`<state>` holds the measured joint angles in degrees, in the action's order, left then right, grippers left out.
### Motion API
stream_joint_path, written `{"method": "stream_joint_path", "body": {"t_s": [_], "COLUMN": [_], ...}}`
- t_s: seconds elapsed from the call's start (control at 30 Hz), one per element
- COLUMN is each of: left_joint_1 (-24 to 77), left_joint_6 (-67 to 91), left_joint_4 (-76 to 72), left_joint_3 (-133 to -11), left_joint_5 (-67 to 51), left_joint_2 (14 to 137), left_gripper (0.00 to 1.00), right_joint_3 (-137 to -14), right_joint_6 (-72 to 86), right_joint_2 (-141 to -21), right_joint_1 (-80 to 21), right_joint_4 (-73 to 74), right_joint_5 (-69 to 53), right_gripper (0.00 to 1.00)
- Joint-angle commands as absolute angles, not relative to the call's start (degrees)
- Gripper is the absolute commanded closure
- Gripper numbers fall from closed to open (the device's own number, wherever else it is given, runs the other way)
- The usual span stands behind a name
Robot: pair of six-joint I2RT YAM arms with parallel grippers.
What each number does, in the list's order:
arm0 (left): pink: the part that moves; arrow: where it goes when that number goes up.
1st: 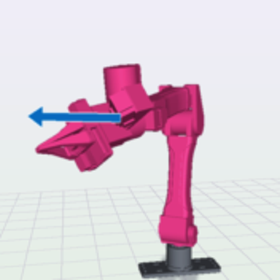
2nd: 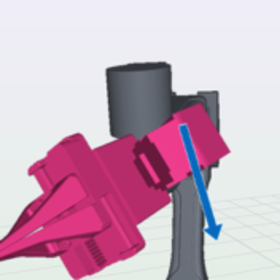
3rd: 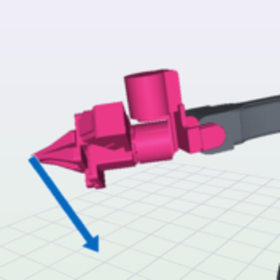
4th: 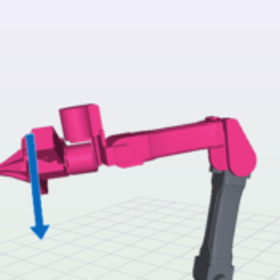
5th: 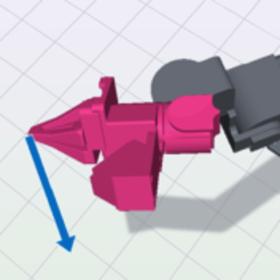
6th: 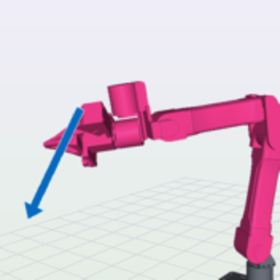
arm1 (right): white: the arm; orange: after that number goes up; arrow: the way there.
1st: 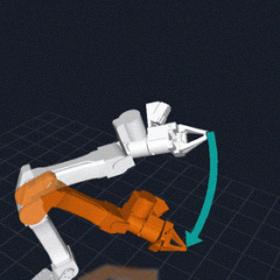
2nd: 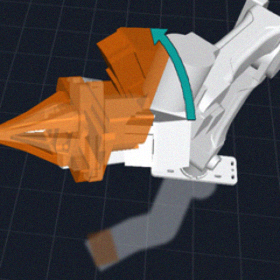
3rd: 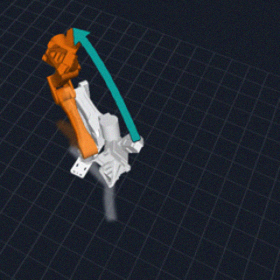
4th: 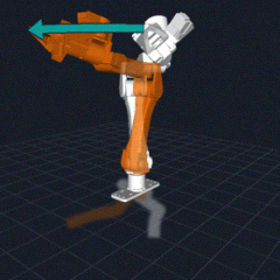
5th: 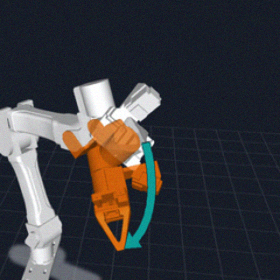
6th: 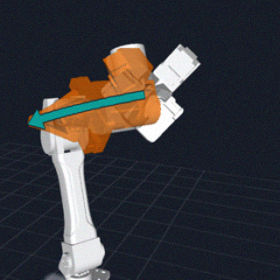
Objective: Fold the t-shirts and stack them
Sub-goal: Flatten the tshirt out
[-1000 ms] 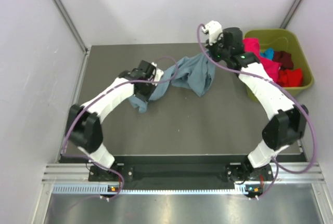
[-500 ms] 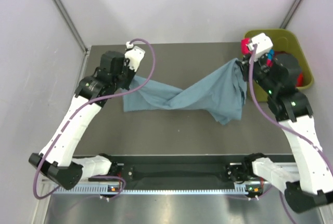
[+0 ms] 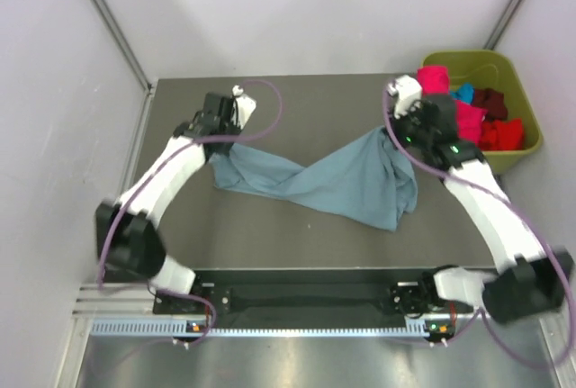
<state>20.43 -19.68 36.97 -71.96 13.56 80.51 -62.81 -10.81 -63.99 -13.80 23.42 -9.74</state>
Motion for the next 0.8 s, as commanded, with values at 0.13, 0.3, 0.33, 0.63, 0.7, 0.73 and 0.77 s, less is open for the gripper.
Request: {"method": "stream_joint_path", "body": {"t_s": [0.13, 0.3, 0.33, 0.63, 0.7, 0.73, 0.77], "left_joint_1": [9.85, 9.14, 9.23, 9.32, 9.32, 9.32, 9.32], "left_joint_6": [-15.65, -16.43, -16.26, -9.14, -8.53, -8.61, -8.96], "left_joint_4": [27.86, 27.34, 27.16, 27.78, 26.72, 26.28, 25.58], "left_joint_3": [-97.96, -114.75, -116.26, -123.14, -119.03, -117.26, -115.42], "left_joint_5": [9.23, 8.88, 8.96, 12.29, 12.83, 12.57, 11.79], "left_joint_2": [109.39, 124.88, 127.76, 129.22, 126.66, 124.13, 123.14], "left_gripper": [1.0, 1.0, 0.98, 0.33, 0.28, 0.28, 0.28], "right_joint_3": [-80.3, -96.55, -98.16, -107.5, -103.13, -101.36, -99.68], "right_joint_6": [-9.4, -13.0, -13.62, -14.94, -15.03, -15.03, -15.12], "right_joint_2": [-93.28, -108.52, -112.37, -118.93, -115.86, -112.71, -111.28], "right_joint_1": [-10.46, -10.55, -10.46, -10.98, -11.16, -11.25, -11.34], "right_joint_4": [12.13, 12.22, 12.04, 14.77, 14.24, 14.06, 14.24], "right_joint_5": [-9.58, -7.31, -6.86, -3.79, -4.04, -4.56, -5.27], "right_gripper": [1.0, 1.0, 1.0, 0.29, 0.27, 0.26, 0.27]}}
